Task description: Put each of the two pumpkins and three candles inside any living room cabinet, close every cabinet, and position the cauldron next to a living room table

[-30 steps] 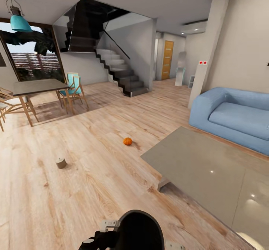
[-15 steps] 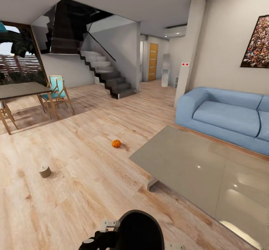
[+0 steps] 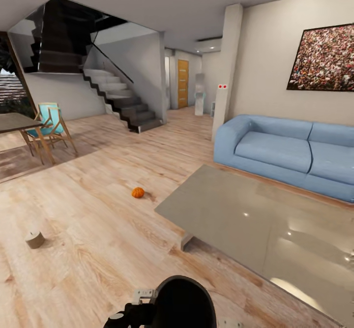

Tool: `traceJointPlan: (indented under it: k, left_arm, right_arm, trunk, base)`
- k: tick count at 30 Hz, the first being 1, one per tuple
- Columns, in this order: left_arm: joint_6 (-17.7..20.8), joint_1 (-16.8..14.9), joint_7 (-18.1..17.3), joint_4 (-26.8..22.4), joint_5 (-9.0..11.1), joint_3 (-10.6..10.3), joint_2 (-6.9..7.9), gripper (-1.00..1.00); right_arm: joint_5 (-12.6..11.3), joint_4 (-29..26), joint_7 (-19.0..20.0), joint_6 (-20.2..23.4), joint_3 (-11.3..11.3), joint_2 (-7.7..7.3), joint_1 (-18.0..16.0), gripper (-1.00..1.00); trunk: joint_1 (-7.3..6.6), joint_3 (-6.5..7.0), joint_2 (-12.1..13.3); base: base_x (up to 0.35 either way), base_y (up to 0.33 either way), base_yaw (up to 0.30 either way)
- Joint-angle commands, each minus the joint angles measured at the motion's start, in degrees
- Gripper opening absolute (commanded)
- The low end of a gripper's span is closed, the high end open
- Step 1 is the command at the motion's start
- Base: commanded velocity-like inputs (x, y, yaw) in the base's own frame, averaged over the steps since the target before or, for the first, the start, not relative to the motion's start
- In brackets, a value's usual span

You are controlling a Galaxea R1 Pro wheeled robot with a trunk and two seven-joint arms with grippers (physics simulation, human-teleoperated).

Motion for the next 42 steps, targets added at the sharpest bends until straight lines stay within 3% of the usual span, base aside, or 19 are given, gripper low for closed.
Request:
traceJointPlan:
  k: [1, 27, 42]
  left_arm:
    - [0.4, 0.0, -0.1, -0.1, 0.0, 0.5, 0.44, -1.0]
    - [0.3, 0.0, -0.1, -0.1, 0.0, 0.5, 0.44, -1.0]
    - [0.3, 0.0, -0.1, -0.1, 0.0, 0.5, 0.44, -1.0]
  right_arm:
    - [0.0, -0.7, 0.3, -0.7, 0.1, -0.02, -0.1, -1.0]
    - [0.0, -0.7, 0.3, -0.7, 0.1, -0.05, -0.1, -1.0]
    - [0.0, -0.7, 0.3, -0.7, 0.1, -0.05, -0.1, -1.0]
  trunk:
    - [-0.01, 0.0, 0.0]
    - [-0.01, 1.35, 0.0]
    - [-0.01, 2.13, 0.0]
  base:
    - [0.0, 0.033, -0.237]
    - [0.119, 0.236, -0.237]
    - [0.124, 0.068, -0.237]
